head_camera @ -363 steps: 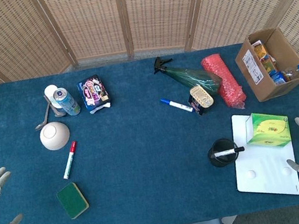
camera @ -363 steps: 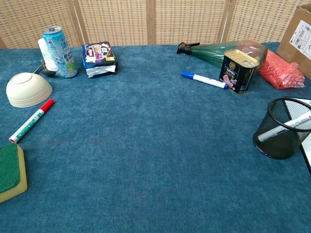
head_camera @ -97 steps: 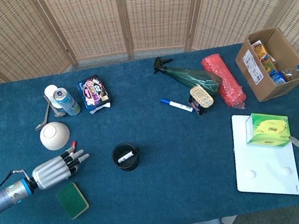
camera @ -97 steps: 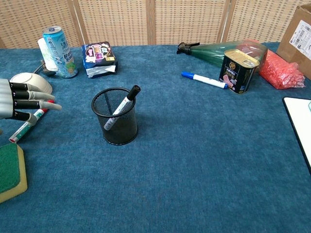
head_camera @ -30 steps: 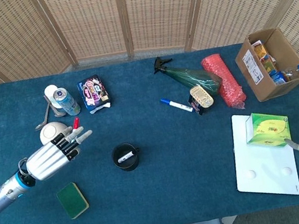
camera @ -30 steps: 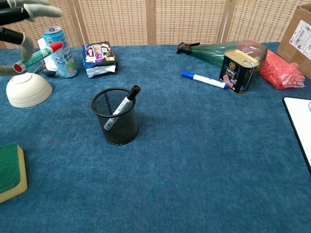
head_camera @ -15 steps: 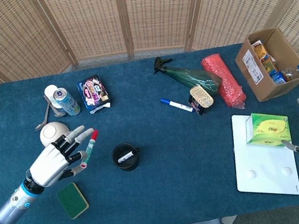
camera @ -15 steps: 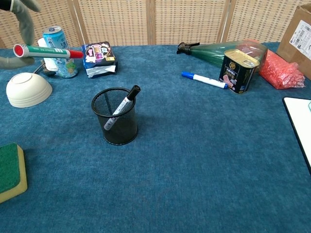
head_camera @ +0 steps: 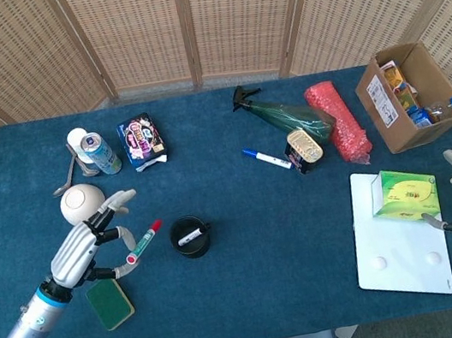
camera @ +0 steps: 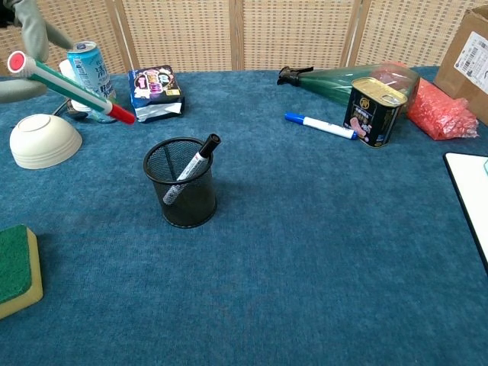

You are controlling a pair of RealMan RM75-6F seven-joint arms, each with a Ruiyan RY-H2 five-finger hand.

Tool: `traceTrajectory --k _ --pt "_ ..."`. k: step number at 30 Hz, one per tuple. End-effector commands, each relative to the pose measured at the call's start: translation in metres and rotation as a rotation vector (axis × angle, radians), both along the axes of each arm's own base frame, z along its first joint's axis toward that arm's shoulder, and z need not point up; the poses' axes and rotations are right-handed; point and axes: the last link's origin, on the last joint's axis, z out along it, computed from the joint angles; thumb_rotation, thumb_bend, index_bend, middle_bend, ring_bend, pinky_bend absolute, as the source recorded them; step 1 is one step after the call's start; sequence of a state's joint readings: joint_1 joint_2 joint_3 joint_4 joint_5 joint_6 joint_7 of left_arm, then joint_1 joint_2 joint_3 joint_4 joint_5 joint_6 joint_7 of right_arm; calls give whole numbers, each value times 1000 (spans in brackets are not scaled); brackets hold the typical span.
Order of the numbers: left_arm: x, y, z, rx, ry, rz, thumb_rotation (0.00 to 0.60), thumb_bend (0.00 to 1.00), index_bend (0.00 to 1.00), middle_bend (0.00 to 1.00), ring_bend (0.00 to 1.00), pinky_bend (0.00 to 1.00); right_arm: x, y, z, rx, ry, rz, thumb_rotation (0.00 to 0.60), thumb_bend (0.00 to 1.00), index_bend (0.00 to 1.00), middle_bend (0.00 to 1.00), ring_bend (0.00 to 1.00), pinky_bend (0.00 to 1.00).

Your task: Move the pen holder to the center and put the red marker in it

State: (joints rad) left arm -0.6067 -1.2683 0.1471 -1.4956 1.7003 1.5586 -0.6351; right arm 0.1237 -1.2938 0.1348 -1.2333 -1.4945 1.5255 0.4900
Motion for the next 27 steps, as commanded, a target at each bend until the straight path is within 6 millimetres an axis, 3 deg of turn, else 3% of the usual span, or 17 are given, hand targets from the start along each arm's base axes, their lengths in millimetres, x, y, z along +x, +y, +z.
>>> traceTrajectory --k 1,14,27 --pt "0 -2 2 -130 -73 127 600 476 694 44 19 244 1 1 -1 6 3 5 600 0 24 101 114 348" --pt "19 22 -17 -193 -141 235 600 483 690 21 0 232 1 0 -3 10 7 6 600 0 24 101 120 349" --pt "41 31 -47 -257 -67 272 600 483 667 0 0 191 -1 0 0 7 -1 4 600 0 26 101 119 349"
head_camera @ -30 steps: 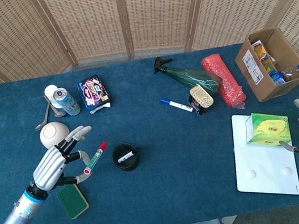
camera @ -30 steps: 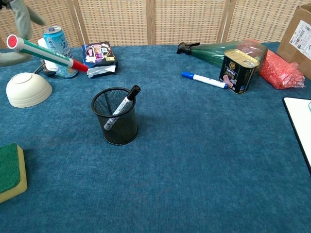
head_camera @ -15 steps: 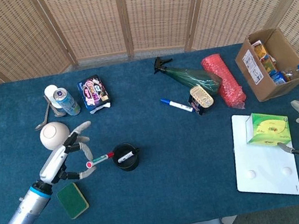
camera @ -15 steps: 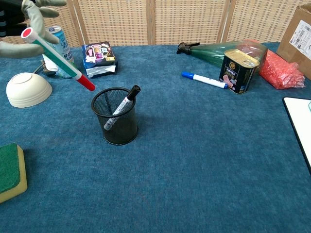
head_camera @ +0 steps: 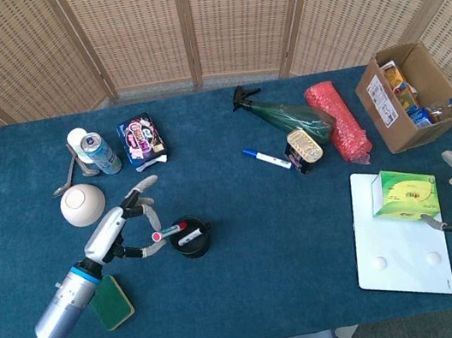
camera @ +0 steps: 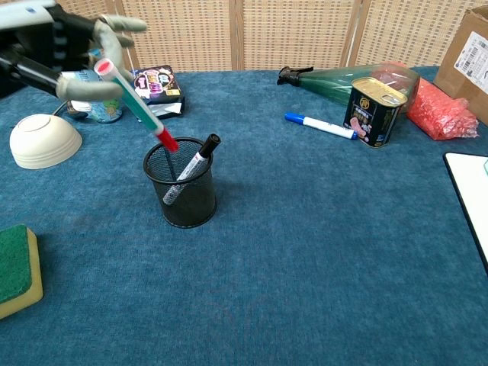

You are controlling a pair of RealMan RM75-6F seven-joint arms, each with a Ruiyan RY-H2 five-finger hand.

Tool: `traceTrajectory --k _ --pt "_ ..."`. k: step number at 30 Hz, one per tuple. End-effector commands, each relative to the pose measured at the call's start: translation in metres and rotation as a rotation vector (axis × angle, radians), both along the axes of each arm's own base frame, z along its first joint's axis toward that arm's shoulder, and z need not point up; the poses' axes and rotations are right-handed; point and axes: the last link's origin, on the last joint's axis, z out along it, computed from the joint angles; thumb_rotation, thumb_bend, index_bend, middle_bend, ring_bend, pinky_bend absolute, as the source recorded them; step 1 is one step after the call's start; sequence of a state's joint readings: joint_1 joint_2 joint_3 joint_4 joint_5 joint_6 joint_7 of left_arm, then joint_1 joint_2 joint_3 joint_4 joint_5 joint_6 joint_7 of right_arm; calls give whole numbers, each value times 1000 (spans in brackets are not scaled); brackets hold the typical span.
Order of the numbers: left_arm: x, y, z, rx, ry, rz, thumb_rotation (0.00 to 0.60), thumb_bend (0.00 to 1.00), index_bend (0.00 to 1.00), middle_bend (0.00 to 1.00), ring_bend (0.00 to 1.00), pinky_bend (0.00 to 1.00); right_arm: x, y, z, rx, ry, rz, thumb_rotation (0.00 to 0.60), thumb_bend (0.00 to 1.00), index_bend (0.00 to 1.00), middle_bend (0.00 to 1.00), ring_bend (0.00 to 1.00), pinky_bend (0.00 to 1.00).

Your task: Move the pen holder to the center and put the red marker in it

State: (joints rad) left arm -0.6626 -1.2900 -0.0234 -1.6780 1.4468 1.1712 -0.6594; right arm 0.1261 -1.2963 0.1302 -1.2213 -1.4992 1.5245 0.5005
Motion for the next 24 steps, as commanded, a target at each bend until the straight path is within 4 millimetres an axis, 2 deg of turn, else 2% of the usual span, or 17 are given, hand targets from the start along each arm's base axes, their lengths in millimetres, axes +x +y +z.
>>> traceTrajectory --k 1,3,6,10,13,19,24 --pt "7 2 -9 -27 21 14 600 483 661 0 0 188 0 0 0 1 -3 0 600 0 26 101 119 348" --pt "10 2 -12 -43 34 20 600 483 639 0 0 178 -1 0 0 1 -2 0 600 0 26 101 119 348" --pt "12 1 -18 -85 77 20 600 483 557 0 0 131 -1 0 1 0 -6 0 600 0 26 101 119 348" --pt "15 1 -16 -94 87 4 600 483 359 0 0 72 -2 0 1 -1 -10 -4 600 0 26 101 119 348" --pt "14 2 -13 -79 96 -12 600 482 270 0 0 54 -2 0 2 -1 -10 -4 600 0 26 101 119 348" --pt "10 2 -5 -16 117 -52 600 480 210 0 0 41 -1 1 1 -1 -13 -1 600 0 25 101 119 349" --pt "-2 -2 15 150 227 -177 600 481 209 0 0 40 0 2 1 -2 -15 2 600 0 25 101 119 348"
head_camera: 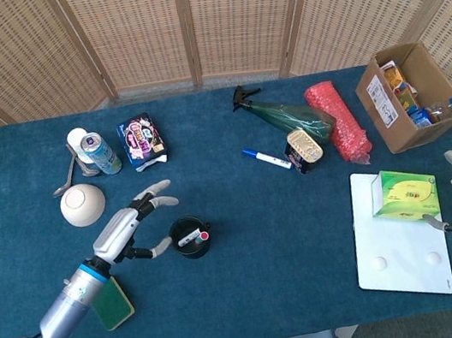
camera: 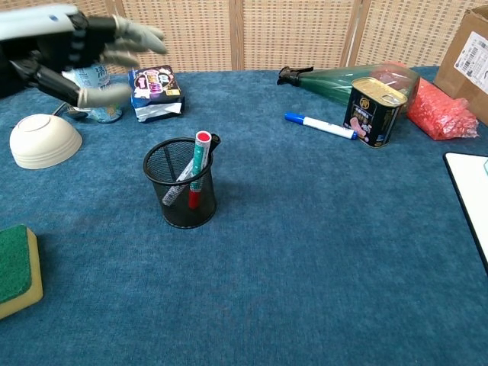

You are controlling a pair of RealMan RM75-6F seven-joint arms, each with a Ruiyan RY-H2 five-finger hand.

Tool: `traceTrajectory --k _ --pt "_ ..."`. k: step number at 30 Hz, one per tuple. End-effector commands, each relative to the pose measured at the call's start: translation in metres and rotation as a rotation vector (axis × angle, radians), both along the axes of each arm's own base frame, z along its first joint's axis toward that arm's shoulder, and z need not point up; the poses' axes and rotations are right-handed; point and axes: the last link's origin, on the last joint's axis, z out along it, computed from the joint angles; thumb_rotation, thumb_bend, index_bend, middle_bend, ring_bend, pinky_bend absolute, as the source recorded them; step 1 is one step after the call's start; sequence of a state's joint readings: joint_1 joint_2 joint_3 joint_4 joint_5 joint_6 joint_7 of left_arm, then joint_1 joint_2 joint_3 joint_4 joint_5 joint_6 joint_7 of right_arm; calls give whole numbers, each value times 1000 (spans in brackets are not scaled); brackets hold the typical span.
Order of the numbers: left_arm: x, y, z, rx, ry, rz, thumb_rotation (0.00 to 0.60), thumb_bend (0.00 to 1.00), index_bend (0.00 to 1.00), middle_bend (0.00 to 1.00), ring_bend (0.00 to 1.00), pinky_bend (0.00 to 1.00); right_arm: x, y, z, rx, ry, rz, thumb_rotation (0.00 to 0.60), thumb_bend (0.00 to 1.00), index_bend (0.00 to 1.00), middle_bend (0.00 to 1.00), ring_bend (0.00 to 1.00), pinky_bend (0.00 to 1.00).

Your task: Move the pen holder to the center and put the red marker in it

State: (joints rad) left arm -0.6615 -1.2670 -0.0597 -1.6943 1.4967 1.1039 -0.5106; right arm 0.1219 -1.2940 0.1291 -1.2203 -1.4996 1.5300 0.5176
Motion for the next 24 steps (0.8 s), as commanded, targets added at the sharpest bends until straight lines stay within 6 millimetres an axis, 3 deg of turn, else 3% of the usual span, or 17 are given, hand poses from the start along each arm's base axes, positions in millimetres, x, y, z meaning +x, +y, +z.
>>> traceTrajectory --k 1,9,17,21,24 --pt "-16 -5 21 163 112 -115 600 480 208 0 0 40 1 0 0 -1 -1 3 600 0 25 101 120 348" --pt "-63 -30 54 325 393 -102 600 481 257 0 0 34 3 2 0 -3 9 11 600 0 27 101 120 348" --pt "-110 -63 76 415 467 83 600 480 268 0 0 26 -1 2 8 -49 111 -1 600 0 49 99 112 342" --pt "-138 -84 84 485 533 183 600 481 268 0 0 17 -2 4 10 -74 205 -16 600 0 53 70 36 258" --pt "-152 -99 90 536 564 228 600 481 267 0 0 10 -1 6 8 -65 294 -37 600 0 65 26 0 134"
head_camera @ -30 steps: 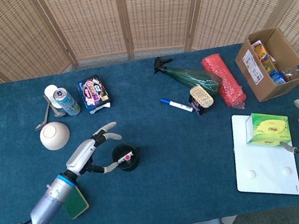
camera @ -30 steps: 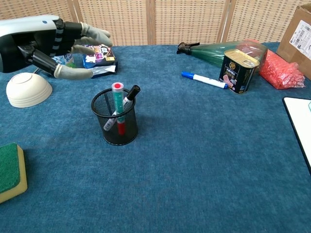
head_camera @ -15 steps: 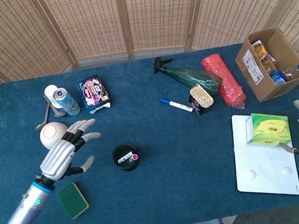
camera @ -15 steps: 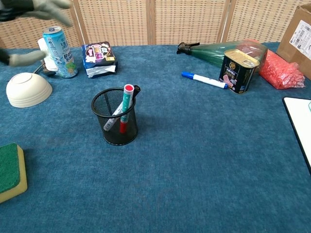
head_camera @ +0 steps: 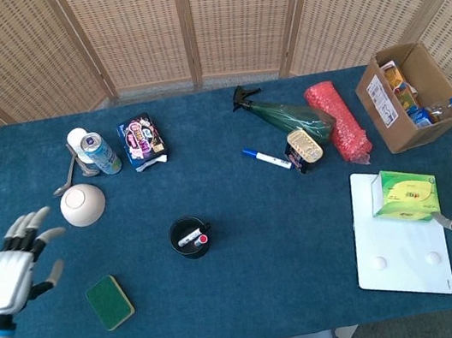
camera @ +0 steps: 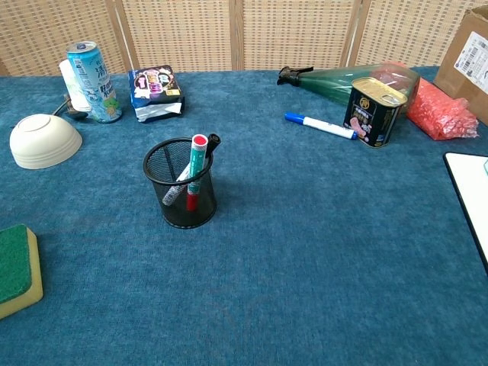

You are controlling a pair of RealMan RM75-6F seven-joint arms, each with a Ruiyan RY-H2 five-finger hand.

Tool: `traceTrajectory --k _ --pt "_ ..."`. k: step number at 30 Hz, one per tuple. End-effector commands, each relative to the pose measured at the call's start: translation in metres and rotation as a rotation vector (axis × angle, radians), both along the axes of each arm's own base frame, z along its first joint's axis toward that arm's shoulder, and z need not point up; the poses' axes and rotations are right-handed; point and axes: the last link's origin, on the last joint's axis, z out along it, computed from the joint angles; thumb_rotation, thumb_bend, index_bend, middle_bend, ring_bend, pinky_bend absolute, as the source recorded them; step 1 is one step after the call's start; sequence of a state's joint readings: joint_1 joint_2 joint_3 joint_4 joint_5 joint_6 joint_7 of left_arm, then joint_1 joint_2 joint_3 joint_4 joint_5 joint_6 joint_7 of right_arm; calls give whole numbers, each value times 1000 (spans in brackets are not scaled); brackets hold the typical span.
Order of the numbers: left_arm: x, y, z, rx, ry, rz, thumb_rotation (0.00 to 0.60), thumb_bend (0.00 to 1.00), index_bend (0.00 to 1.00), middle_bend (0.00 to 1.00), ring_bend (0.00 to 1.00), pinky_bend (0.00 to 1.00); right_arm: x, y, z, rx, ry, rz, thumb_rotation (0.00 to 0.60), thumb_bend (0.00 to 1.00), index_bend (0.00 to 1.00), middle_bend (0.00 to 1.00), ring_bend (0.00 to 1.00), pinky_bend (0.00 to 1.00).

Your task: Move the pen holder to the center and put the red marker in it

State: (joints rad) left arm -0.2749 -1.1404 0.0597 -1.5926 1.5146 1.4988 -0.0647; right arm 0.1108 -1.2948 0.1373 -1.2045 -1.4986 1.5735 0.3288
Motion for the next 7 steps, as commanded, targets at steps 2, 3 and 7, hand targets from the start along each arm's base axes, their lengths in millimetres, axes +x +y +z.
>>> traceTrajectory --k 2,3,7 --pt "-22 -23 7 85 35 60 600 481 268 0 0 6 2 4 -2 10 150 -43 600 0 84 2 0 36" --pt "-23 -25 9 89 35 64 600 481 268 0 0 5 3 5 -2 17 171 -53 600 0 89 0 0 17" --pt "-28 -33 14 110 34 70 600 481 268 0 0 4 12 8 -7 64 246 -91 600 0 94 0 0 0"
